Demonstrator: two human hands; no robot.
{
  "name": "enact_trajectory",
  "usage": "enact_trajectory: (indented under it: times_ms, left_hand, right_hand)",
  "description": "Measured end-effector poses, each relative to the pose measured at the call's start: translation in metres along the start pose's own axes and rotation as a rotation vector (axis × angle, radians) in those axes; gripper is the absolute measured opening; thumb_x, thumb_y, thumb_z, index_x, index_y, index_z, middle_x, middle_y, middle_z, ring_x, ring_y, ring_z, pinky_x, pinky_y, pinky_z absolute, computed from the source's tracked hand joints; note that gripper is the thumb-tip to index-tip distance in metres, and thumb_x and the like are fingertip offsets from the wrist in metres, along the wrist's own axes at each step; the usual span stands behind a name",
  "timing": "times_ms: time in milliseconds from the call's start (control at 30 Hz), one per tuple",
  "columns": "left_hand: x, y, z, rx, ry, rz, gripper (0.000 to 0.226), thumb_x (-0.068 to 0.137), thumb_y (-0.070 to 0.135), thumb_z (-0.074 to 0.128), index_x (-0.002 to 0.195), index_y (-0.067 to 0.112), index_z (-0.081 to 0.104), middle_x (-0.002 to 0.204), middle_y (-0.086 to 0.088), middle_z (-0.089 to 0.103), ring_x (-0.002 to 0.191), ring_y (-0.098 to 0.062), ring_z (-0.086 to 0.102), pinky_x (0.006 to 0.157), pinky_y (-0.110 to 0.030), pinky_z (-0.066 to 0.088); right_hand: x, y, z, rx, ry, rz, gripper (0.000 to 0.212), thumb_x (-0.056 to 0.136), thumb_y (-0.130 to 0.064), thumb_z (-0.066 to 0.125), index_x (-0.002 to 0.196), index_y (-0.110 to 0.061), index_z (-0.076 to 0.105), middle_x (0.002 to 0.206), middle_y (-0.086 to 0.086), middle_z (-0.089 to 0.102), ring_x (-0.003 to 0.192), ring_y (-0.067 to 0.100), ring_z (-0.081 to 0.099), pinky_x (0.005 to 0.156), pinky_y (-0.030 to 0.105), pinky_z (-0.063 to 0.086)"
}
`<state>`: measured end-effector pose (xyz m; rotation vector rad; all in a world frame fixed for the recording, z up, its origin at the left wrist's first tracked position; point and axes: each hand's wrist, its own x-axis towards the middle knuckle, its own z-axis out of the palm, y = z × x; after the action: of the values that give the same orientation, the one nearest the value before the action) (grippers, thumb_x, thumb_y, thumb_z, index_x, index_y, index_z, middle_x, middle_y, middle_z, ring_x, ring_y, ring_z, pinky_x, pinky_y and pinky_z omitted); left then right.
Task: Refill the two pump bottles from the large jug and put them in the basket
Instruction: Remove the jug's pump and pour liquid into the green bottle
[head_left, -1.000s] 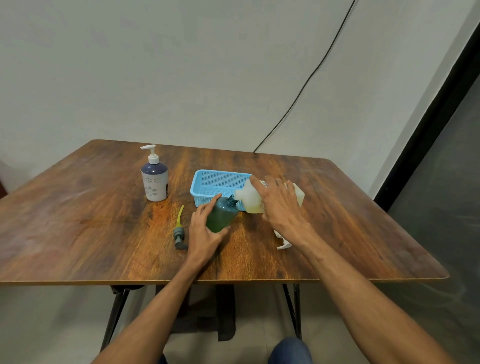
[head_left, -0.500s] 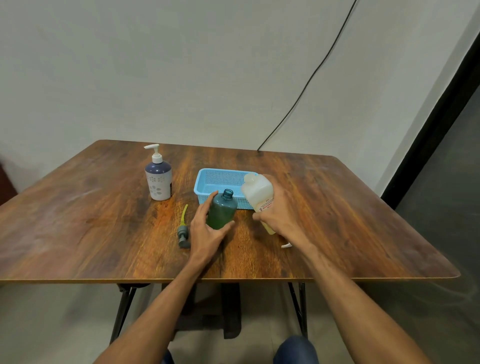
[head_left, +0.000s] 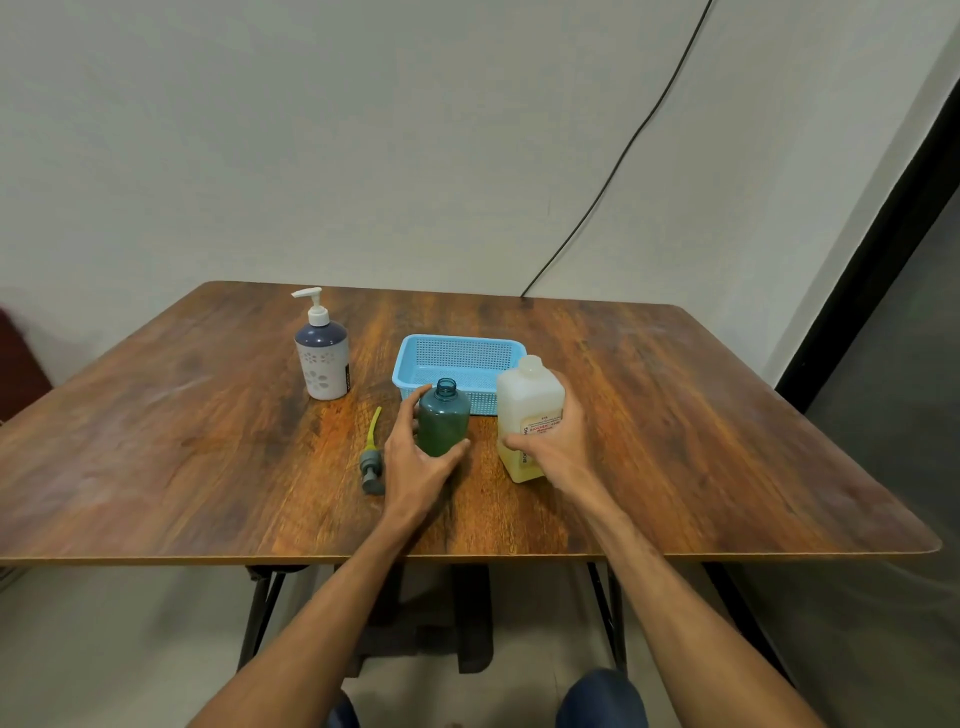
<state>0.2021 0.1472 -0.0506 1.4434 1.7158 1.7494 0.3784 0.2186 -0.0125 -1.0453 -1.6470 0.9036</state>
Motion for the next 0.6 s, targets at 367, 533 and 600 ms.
enact_trajectory:
  times_ms: [367,533,600]
  left_hand:
    - [-0.002,0.0,0.0,0.024,-0.026,-0.04,0.084,0.075,0.016,0.086,0.14,0.036,0.037,0.125,0.039,0.044,0.115,0.027,0.045,0.09,0.001,0.039]
    - [-0.004,0.007,-0.001,0.045,-0.034,-0.056,0.088,0.076,0.019,0.086,0.144,0.036,0.033,0.132,0.024,0.048,0.116,0.018,0.047,0.097,-0.011,0.037]
    - [-0.005,0.01,-0.001,0.052,-0.043,-0.066,0.093,0.076,0.021,0.087,0.15,0.029,0.031,0.143,0.009,0.048,0.126,0.003,0.044,0.101,-0.018,0.036]
  right_hand:
    - [-0.011,0.01,-0.01,0.095,-0.019,0.021,0.1,0.063,-0.01,0.094,0.143,-0.033,0.038,0.128,-0.007,0.059,0.112,0.011,0.062,0.074,0.02,0.058]
    - [-0.016,0.007,-0.014,0.143,-0.03,0.01,0.113,0.061,-0.019,0.097,0.15,-0.033,0.029,0.141,-0.004,0.052,0.122,0.016,0.058,0.085,0.031,0.06]
    - [-0.023,0.0,-0.015,0.127,0.037,-0.011,0.117,0.062,-0.026,0.097,0.153,-0.035,0.025,0.151,-0.01,0.042,0.131,0.013,0.05,0.096,0.033,0.055]
